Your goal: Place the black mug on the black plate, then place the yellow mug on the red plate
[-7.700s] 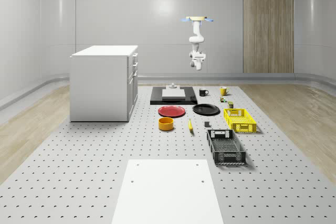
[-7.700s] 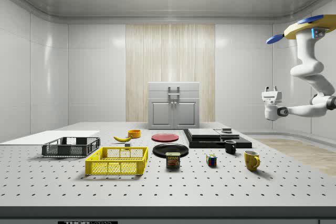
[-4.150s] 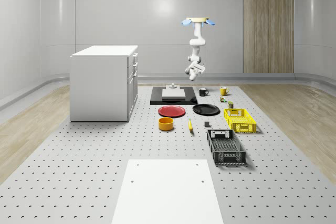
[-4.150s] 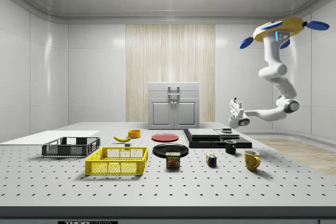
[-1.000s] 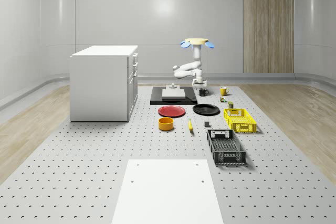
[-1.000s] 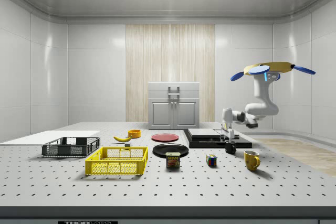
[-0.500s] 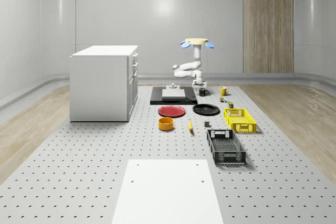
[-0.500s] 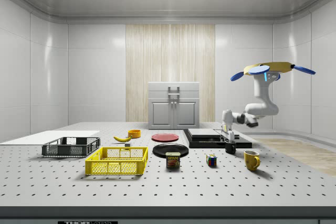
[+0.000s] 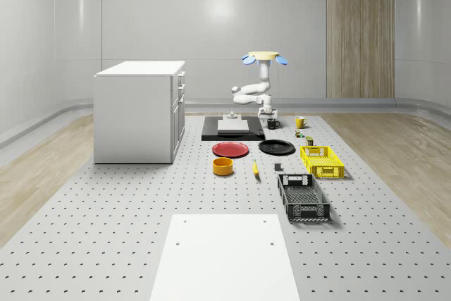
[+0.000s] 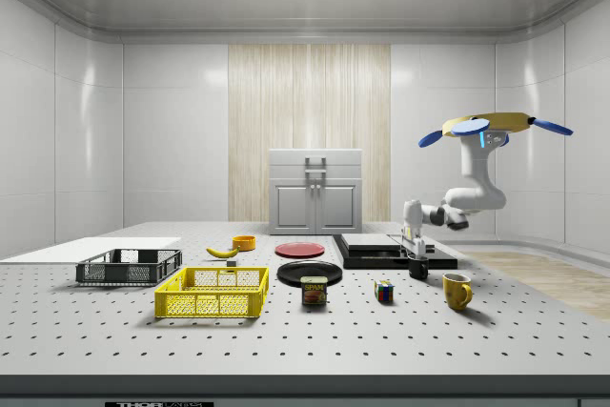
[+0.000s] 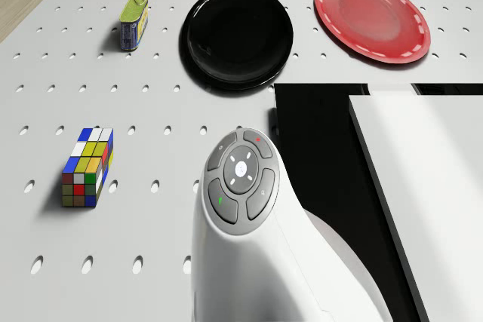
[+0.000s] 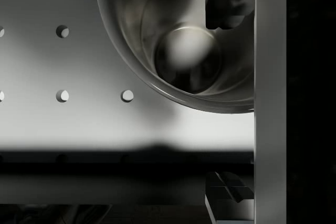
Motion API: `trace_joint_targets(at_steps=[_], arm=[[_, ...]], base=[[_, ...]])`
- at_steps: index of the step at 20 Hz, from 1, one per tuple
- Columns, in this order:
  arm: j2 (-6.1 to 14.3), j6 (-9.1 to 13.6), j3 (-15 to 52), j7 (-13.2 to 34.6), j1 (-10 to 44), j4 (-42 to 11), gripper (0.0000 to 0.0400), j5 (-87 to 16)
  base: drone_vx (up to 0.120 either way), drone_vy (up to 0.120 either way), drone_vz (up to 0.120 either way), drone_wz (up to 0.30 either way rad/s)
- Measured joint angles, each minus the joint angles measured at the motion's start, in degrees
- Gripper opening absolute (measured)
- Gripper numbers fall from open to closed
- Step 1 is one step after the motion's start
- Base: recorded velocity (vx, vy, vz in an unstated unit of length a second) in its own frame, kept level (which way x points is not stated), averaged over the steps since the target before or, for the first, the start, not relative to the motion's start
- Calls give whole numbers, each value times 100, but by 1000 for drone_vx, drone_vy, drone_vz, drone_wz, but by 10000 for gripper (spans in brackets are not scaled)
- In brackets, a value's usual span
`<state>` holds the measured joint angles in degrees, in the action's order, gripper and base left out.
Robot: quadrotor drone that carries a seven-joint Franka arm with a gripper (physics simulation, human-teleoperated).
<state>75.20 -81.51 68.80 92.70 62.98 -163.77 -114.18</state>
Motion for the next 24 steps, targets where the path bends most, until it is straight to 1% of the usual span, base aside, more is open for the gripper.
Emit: trace_joint_targets(at_steps=[6,7,8,9,11,13,17,20,24], arm=[[84,-79,19,17,23,8,400,40],[97,-91,23,21,28,9,336,46],[110,-104,26,25,33,10,286,52],[123,-116,29,29,37,11,247,59],[148,-139,36,37,47,13,193,71],[172,-162,42,45,57,15,160,84],[220,-206,54,61,76,19,129,107],[253,-235,69,73,90,20,119,131],[273,-187,270,111,108,-23,113,331]], base=[[0,0,0,0],[0,0,0,0],[0,0,0,0],[0,0,0,0],[0,0,0,0],[0,0,0,0],[0,0,0,0],[0,0,0,0],[0,0,0,0]])
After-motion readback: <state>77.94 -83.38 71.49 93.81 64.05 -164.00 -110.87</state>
